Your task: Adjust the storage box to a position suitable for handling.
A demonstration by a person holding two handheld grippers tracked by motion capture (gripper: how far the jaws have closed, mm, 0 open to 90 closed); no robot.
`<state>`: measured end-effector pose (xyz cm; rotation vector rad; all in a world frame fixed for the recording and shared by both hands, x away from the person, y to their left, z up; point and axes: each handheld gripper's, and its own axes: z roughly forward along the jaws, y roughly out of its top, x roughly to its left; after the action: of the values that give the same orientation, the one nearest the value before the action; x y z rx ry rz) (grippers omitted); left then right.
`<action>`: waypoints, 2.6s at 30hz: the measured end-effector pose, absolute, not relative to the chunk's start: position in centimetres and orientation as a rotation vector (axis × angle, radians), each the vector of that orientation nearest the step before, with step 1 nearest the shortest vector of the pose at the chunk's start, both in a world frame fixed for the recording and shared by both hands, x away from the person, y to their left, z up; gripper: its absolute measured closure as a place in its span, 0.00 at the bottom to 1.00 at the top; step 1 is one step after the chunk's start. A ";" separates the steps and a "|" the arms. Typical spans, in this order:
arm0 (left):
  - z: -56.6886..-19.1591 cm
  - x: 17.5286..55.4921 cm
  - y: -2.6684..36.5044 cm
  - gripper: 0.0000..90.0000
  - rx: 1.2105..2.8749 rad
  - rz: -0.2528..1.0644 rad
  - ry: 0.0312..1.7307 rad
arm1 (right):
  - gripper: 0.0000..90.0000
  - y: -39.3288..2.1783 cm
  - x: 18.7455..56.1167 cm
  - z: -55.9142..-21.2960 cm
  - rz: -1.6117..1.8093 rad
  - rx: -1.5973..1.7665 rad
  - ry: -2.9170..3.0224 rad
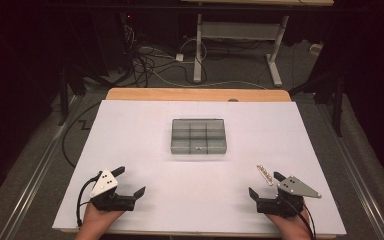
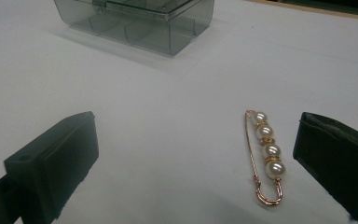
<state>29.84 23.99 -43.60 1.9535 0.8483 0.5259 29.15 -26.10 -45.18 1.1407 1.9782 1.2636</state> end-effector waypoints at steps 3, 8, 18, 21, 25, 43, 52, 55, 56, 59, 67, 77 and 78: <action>-43.6 29.8 24.0 0.06 1.951 0.527 0.846 | 0.02 -26.1 29.1 -45.2 1.267 1.141 1.978; -43.6 29.8 24.0 0.11 1.948 0.524 0.846 | 0.03 -26.2 29.1 -45.2 1.273 1.140 1.976; -43.6 29.9 24.0 0.17 1.951 0.519 0.846 | 0.18 -26.2 29.0 -45.2 1.282 1.131 1.970; -43.6 29.9 24.0 0.19 1.952 0.517 0.843 | 0.19 -26.2 29.0 -45.2 1.280 1.127 1.969; -43.6 29.9 24.1 0.22 1.953 0.516 0.841 | 0.22 -26.1 29.0 -45.2 1.275 1.126 1.973; -43.6 30.0 23.8 0.60 1.972 0.527 0.861 | 0.59 -26.2 29.1 -45.2 1.285 1.111 1.994; -43.6 30.0 23.7 0.78 1.988 0.535 0.859 | 0.79 -26.1 29.2 -45.1 1.275 1.136 1.992; -43.6 30.1 23.8 0.83 1.980 0.514 0.866 | 0.85 -26.1 29.3 -45.1 1.270 1.139 2.003; -43.6 30.1 23.8 0.85 1.977 0.513 0.866 | 0.87 -26.1 29.3 -45.1 1.270 1.135 2.009; -43.6 30.1 23.8 0.90 1.980 0.511 0.869 | 0.92 -26.1 29.4 -45.1 1.272 1.142 2.015; -43.6 30.7 23.7 0.97 2.005 0.470 0.895 | 1.00 -26.4 29.4 -45.1 1.300 1.156 2.015; -42.6 32.1 23.7 0.97 1.954 0.392 0.950 | 1.00 -25.9 29.8 -44.7 1.333 1.143 2.001; -42.4 32.4 23.6 0.97 1.951 0.396 0.952 | 1.00 -25.8 29.9 -44.6 1.335 1.144 1.999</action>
<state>32.42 23.59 -42.44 1.9509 0.9521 0.3962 29.93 -25.82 -44.58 1.1443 1.9994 1.3345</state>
